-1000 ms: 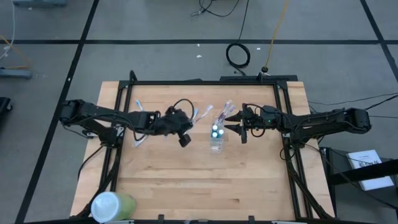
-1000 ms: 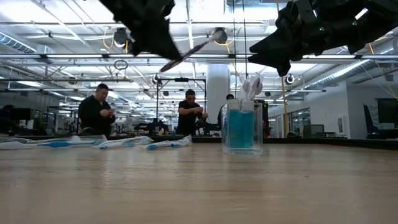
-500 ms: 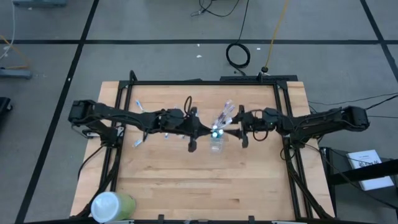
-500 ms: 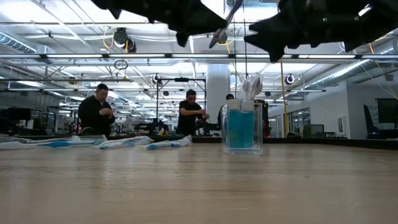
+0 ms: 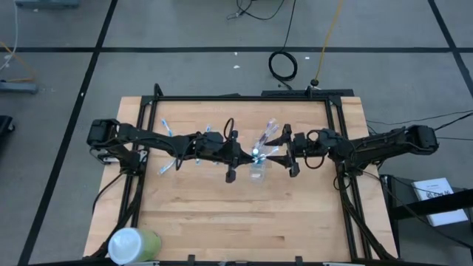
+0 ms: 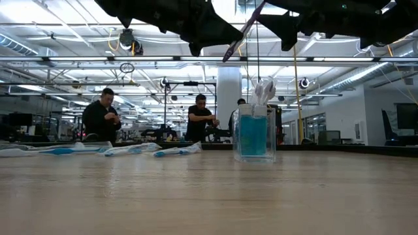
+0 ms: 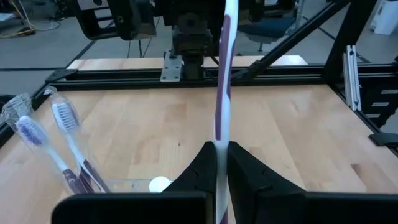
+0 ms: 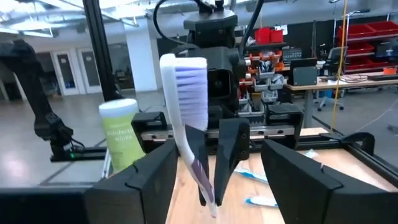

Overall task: Pick & Place toothbrushing station
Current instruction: Put the violet toothbrush into the transparent organizer

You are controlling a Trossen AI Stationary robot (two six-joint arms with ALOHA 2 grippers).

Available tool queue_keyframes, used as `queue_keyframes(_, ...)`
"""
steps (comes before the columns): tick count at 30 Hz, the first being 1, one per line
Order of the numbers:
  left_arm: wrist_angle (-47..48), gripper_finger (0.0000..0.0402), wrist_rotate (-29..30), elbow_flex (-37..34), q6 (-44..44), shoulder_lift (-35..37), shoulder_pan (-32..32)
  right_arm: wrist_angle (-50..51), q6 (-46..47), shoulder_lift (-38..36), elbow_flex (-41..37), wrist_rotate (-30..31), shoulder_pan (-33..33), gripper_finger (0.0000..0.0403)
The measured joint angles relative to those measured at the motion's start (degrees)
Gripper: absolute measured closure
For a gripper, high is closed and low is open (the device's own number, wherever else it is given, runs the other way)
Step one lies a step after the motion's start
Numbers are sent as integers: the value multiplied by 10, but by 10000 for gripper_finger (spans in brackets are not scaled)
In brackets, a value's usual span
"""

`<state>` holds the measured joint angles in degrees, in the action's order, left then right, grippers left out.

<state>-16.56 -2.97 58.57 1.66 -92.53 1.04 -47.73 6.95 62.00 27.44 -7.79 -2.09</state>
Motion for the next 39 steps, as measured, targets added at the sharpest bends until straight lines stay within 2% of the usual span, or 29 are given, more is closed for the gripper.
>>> queue_keyframes(16, -16, 387, 16, 0, -2, -3, -9, -44, 7, 5, 0, 0, 26, 234)
queue_keyframes(25, -29, 387, 15, 0, -4, -3, -10, -45, -3, 5, 0, 2, 26, 286)
queue_keyframes(39, -37, 386, 12, 0, -7, -9, -10, -58, -8, 5, 0, 4, 25, 389)
